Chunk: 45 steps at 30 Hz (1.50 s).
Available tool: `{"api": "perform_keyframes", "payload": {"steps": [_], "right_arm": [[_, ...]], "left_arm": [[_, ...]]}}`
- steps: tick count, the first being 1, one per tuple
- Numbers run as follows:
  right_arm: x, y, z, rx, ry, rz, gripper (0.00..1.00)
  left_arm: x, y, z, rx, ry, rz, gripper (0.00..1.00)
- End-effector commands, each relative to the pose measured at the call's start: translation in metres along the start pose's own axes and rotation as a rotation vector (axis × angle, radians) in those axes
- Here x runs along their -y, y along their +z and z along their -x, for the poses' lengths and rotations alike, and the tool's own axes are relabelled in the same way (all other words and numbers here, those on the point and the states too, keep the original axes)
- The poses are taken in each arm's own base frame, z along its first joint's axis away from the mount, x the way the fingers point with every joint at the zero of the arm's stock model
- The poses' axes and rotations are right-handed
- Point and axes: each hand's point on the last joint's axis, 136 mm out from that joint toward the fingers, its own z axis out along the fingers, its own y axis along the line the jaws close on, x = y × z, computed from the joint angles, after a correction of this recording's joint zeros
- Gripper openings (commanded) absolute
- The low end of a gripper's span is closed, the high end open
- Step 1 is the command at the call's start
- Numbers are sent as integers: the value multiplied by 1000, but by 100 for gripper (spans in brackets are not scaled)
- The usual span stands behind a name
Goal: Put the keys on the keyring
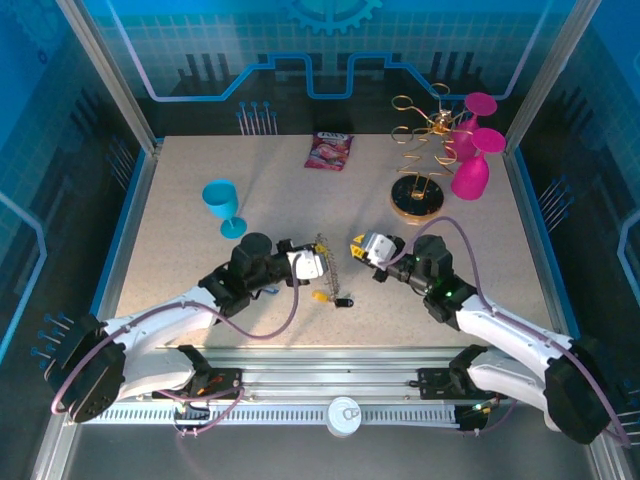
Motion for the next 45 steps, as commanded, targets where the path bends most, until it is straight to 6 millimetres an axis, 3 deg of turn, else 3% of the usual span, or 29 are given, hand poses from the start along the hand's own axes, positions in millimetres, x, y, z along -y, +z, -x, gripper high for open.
{"api": "perform_keyframes", "payload": {"steps": [1, 3, 10, 21, 24, 28, 32, 40, 45], "right_arm": [[12, -10, -9, -40, 326, -88, 19], [16, -15, -17, -88, 446, -129, 19], [10, -18, -23, -193, 627, -110, 18], [-7, -11, -19, -251, 620, -26, 17], [-33, -7, -12, -242, 491, 77, 18], [-103, -1, -12, -257, 169, 272, 26], [-159, 9, -7, -191, -50, 371, 26], [-210, 75, 9, -59, 0, 296, 28], [-228, 115, -4, -111, 17, 255, 32]], "left_arm": [[-29, -5, 9, -22, -279, 70, 0], [-30, -8, 9, -25, -339, 49, 0], [-33, -12, 6, -44, -491, 0, 0], [-50, -11, -6, -89, -636, 26, 0], [-54, -7, -12, -126, -690, 34, 0], [-56, -3, -17, -166, -767, 40, 0], [-61, 0, -26, -207, -831, 70, 0], [-70, 11, -45, -260, -961, 109, 0], [-74, 19, -52, -285, -1002, 112, 0]]}}
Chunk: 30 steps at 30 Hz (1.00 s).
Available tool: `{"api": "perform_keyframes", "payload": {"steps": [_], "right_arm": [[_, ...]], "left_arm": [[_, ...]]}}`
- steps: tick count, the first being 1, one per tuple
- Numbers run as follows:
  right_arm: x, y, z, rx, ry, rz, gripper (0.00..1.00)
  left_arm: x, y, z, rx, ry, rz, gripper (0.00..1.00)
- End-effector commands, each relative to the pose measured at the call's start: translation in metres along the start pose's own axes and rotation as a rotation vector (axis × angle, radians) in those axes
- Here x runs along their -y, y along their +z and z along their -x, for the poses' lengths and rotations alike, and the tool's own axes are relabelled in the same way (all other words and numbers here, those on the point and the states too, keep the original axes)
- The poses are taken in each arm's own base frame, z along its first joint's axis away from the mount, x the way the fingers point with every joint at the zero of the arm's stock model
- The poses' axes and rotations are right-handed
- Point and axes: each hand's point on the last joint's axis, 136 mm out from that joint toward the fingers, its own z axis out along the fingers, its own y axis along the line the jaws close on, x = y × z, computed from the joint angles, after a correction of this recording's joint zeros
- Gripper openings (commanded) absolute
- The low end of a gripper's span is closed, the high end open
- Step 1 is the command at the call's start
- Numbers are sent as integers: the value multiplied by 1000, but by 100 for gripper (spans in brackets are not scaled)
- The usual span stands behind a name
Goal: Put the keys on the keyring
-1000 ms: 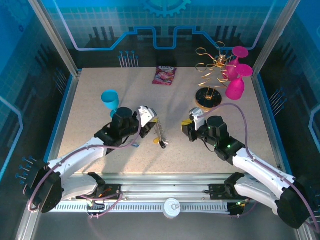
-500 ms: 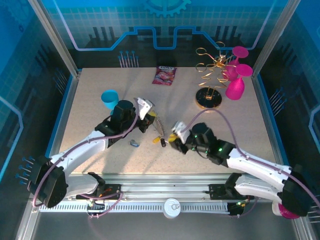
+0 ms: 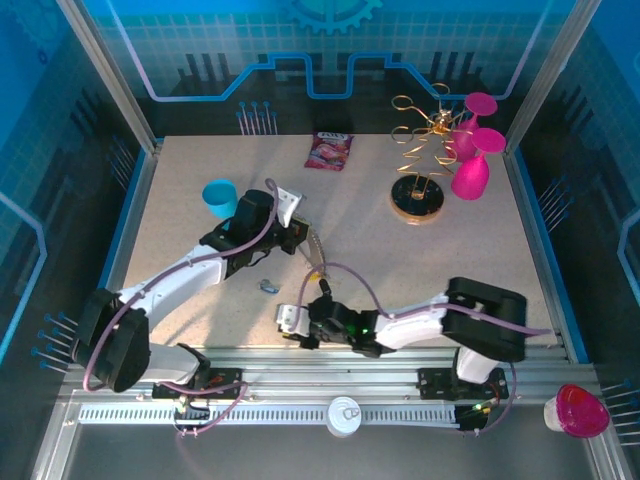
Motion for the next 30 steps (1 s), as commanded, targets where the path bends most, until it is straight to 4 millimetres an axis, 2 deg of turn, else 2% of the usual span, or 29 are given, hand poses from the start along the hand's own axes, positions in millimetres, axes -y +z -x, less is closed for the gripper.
{"api": "perform_keyframes", "payload": {"steps": [1, 4, 5, 6, 10, 18, 24, 30], "right_arm": [[23, 16, 47, 116, 26, -112, 33], [31, 31, 42, 42, -8, -102, 33], [32, 34, 32, 5, -22, -90, 33], [37, 38, 36, -4, -43, -85, 33], [40, 53, 14, -98, -203, -69, 33], [58, 73, -6, -207, -351, -64, 35], [55, 84, -8, -199, -345, -1, 37], [68, 96, -1, -198, -334, -33, 39]], "left_arm": [[-1, 0, 20, 31, -39, 2, 0], [-1, 2, 22, 32, -41, 2, 0], [-2, 2, 23, 32, -42, 3, 0], [-3, 3, 23, 31, -42, 6, 0], [-6, 6, 22, 25, -41, 14, 0], [-12, 12, 23, 15, -43, 23, 0], [-14, 14, 22, 12, -35, 24, 0], [-14, 17, 18, 8, -35, 21, 0]]}}
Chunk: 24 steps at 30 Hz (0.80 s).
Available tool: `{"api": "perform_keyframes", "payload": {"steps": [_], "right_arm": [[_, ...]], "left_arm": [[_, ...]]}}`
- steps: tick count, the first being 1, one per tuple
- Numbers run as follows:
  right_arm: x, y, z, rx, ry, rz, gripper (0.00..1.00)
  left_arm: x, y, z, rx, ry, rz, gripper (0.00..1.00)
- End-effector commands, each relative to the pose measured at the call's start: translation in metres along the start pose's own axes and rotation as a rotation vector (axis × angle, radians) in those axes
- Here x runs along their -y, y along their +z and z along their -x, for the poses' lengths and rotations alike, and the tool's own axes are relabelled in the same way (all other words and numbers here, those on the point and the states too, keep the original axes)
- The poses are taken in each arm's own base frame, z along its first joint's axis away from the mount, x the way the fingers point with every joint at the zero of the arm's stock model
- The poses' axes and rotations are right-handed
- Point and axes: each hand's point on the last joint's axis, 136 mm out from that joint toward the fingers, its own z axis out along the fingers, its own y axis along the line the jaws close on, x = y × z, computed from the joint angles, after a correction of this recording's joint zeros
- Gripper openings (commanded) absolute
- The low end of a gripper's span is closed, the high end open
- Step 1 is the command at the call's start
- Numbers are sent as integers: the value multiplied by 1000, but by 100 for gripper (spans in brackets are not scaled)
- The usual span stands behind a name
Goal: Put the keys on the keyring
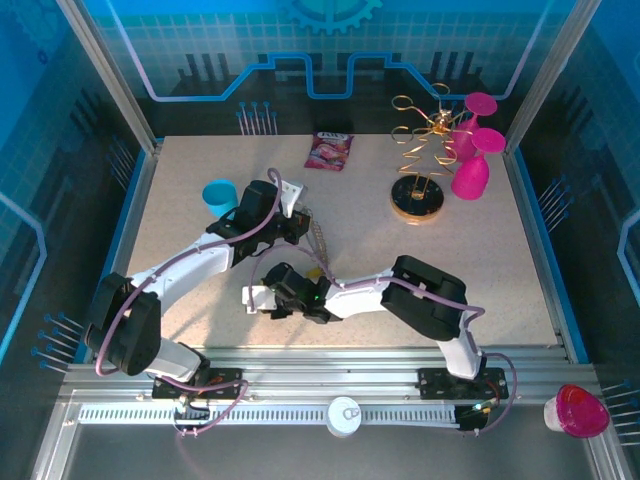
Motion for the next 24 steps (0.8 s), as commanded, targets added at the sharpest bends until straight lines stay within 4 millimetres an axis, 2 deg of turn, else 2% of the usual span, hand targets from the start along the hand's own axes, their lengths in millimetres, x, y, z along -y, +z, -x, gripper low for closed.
{"api": "perform_keyframes", "payload": {"steps": [1, 5, 11, 19, 24], "right_arm": [[8, 12, 2, -5, -9, -3, 39], [12, 25, 3, -11, -9, -16, 39], [3, 27, -27, -107, 5, 9, 35], [-20, -6, -64, -213, 43, 63, 13], [-35, -40, -85, -253, 58, 78, 8]], "left_arm": [[-1, 2, 8, 20, 13, -2, 0], [-1, 1, 8, 25, 14, -1, 0], [-1, 0, 7, 25, 16, 1, 0], [-3, 0, 7, 21, 18, 8, 0], [-4, 0, 9, 29, 24, 17, 0]]}}
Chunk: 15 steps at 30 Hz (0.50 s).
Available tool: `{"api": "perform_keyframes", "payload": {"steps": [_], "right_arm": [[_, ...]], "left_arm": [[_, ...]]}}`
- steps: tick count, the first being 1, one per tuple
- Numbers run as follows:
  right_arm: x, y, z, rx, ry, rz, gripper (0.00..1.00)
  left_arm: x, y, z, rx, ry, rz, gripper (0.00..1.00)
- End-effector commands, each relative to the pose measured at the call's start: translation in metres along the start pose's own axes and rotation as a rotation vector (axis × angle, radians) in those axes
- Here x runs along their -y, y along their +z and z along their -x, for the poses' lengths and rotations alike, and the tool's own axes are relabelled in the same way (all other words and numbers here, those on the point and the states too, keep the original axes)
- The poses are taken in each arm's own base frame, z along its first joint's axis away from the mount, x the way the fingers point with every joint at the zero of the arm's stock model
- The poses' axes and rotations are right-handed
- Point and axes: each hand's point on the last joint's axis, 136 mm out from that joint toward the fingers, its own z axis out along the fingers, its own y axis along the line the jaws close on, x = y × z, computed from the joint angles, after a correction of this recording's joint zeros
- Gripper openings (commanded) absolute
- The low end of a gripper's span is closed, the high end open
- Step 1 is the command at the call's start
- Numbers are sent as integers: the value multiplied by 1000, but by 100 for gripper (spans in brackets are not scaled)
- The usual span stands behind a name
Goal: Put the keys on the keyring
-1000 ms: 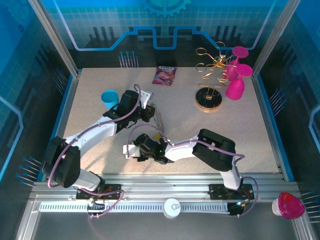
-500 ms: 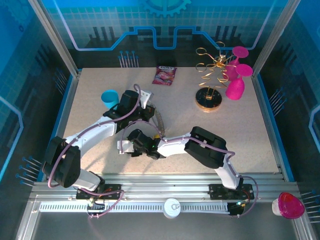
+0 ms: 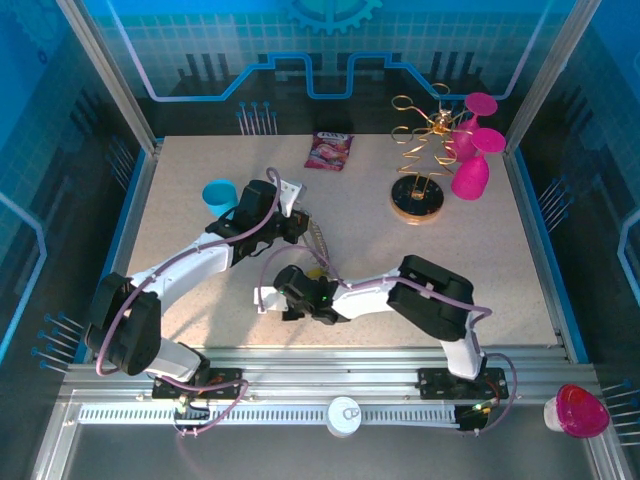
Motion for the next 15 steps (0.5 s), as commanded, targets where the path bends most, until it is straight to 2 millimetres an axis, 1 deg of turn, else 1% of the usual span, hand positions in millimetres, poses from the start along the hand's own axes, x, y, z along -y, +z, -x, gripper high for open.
{"api": "perform_keyframes", "payload": {"steps": [1, 2, 5, 7, 8, 10, 12, 14, 15], "right_arm": [[-21, -19, -40, -114, 15, 56, 8], [-21, -23, -38, -99, 22, 62, 8], [-14, -34, -15, -6, 67, 62, 9], [-5, -33, -1, 47, 106, 46, 9], [-2, -32, 2, 62, 124, 42, 9], [2, -28, 2, 70, 155, 36, 7], [2, -27, -3, 55, 169, 34, 6], [2, -32, -9, 45, 184, 24, 6], [1, -35, -17, 32, 197, 20, 8]], "left_arm": [[-1, 0, 9, 30, 27, 11, 0], [-1, 0, 9, 33, 29, 10, 0], [-1, 0, 9, 34, 23, 8, 0], [-1, 0, 8, 35, 20, 9, 0], [-1, -1, 8, 36, 19, 10, 0], [-1, -3, 9, 42, 20, 11, 0], [-1, -5, 10, 46, 22, 13, 0], [-1, -6, 10, 50, 28, 18, 0], [-2, -6, 10, 51, 30, 21, 0]]}}
